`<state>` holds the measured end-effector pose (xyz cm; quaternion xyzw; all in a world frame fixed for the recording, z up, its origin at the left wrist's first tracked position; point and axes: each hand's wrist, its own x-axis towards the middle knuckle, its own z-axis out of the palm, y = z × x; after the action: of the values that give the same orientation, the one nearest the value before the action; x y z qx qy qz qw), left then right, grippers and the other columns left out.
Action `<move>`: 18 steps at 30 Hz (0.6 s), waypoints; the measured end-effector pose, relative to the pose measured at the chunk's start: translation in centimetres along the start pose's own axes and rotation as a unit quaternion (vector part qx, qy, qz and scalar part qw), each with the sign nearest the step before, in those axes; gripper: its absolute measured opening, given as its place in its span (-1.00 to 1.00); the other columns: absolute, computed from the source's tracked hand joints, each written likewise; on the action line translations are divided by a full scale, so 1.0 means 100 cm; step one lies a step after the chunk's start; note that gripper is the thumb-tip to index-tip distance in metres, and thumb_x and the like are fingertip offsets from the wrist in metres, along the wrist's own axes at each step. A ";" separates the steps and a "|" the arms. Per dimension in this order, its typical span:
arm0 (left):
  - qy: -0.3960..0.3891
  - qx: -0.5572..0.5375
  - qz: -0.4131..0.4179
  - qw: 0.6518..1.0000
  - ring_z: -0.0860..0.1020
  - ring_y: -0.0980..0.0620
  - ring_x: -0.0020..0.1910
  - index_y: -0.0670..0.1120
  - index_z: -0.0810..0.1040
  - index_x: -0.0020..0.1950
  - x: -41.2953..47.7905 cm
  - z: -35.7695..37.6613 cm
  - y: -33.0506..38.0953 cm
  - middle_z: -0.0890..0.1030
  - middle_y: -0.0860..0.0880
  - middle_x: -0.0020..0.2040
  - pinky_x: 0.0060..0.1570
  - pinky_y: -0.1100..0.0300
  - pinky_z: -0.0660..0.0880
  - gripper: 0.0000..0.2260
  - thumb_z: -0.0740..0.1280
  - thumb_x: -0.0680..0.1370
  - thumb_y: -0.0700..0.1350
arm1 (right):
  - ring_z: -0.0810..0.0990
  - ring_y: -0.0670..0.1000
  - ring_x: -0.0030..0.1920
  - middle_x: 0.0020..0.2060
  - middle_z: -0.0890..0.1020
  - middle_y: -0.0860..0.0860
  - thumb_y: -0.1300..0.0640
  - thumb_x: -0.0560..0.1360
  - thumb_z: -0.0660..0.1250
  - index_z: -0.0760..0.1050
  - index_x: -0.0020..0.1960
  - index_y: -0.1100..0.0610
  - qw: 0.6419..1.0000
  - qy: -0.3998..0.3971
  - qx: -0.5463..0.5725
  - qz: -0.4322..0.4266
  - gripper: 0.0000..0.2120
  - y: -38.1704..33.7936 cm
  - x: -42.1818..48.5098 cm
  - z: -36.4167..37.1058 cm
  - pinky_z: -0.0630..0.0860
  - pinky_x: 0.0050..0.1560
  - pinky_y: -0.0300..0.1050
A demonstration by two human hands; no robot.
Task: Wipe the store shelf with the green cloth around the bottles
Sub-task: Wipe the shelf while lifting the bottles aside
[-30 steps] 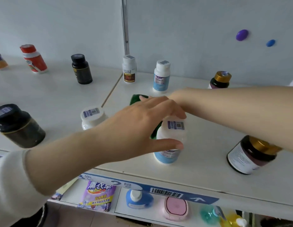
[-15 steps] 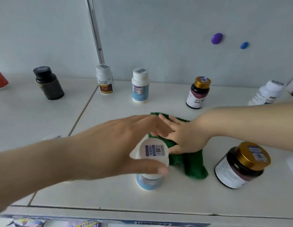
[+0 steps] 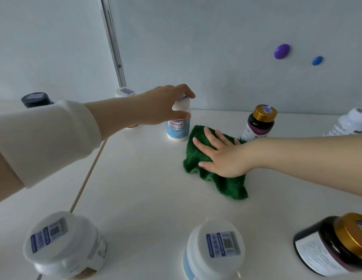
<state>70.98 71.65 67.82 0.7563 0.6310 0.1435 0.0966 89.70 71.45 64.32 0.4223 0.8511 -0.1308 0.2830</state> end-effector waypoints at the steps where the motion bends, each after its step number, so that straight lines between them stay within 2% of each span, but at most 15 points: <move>1: 0.006 -0.019 0.003 1.000 0.40 0.04 -0.04 0.12 0.35 0.29 0.002 0.001 -0.002 0.49 -0.04 0.23 -0.09 0.19 0.28 -0.63 0.30 0.50 0.05 | -0.42 0.09 0.43 0.40 -0.48 -0.02 -0.17 0.58 -0.11 -0.42 0.42 -0.15 1.000 0.012 0.010 0.008 -0.42 0.000 0.006 -0.002 -0.24 0.41 0.21; 4: 0.009 -0.045 0.013 0.999 0.45 -0.01 -0.05 0.13 0.39 0.24 0.005 0.001 -0.005 0.52 -0.01 0.12 -0.26 0.24 0.32 -0.69 0.31 0.50 0.02 | -0.39 0.08 0.45 0.43 -0.43 -0.03 -0.15 0.59 -0.12 -0.36 0.44 -0.15 0.997 0.051 0.036 0.033 -0.45 0.001 0.024 -0.010 -0.24 0.42 0.25; 6: 0.002 -0.040 0.014 0.999 0.46 -0.02 -0.06 0.13 0.39 0.22 0.005 0.000 -0.005 0.50 0.01 0.06 -0.28 0.35 0.30 -0.70 0.30 0.50 0.02 | -0.37 0.08 0.46 0.44 -0.41 -0.03 -0.14 0.59 -0.12 -0.34 0.45 -0.14 0.996 0.067 0.048 0.044 -0.45 0.000 0.033 -0.016 -0.24 0.42 0.26; 11: 0.001 -0.050 0.014 0.999 0.45 -0.03 -0.07 0.10 0.37 0.23 0.005 0.001 -0.004 0.46 0.03 0.03 -0.30 0.35 0.28 -0.70 0.29 0.52 -0.01 | -0.35 0.08 0.47 0.46 -0.38 -0.02 -0.10 0.61 -0.11 -0.32 0.46 -0.12 0.993 0.079 0.069 0.051 -0.47 -0.003 0.034 -0.022 -0.26 0.42 0.17; 14: 0.003 -0.051 0.013 0.999 0.42 -0.01 -0.07 0.09 0.36 0.24 0.006 0.003 -0.003 0.41 0.05 0.02 -0.32 0.35 0.24 -0.70 0.28 0.52 -0.01 | -0.35 0.10 0.46 0.45 -0.40 0.01 -0.06 0.62 -0.11 -0.35 0.45 -0.10 0.996 0.058 0.049 0.043 -0.47 -0.007 0.015 -0.014 -0.24 0.43 0.16; 16: 0.001 -0.053 0.011 0.999 0.40 0.00 -0.07 0.09 0.36 0.25 0.006 0.003 -0.003 0.40 0.06 0.03 -0.30 0.26 0.25 -0.70 0.28 0.53 -0.02 | -0.37 0.12 0.45 0.43 -0.44 0.02 -0.01 0.62 -0.09 -0.38 0.44 -0.10 0.999 0.025 0.026 0.029 -0.45 -0.010 -0.004 -0.003 -0.20 0.45 0.22; 18: -0.001 -0.047 0.008 0.999 0.39 0.00 -0.04 0.09 0.35 0.26 0.005 0.003 -0.002 0.40 0.05 0.06 -0.16 0.20 0.26 -0.69 0.28 0.53 -0.02 | -0.41 0.14 0.44 0.40 -0.49 0.03 0.05 0.63 -0.07 -0.39 0.44 -0.11 1.000 -0.020 -0.013 0.017 -0.44 -0.011 -0.025 0.009 -0.19 0.44 0.26</move>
<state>71.01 72.15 67.52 0.7559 0.6175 0.1728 0.1319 90.35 68.77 65.08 0.4303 0.8398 -0.1228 0.3075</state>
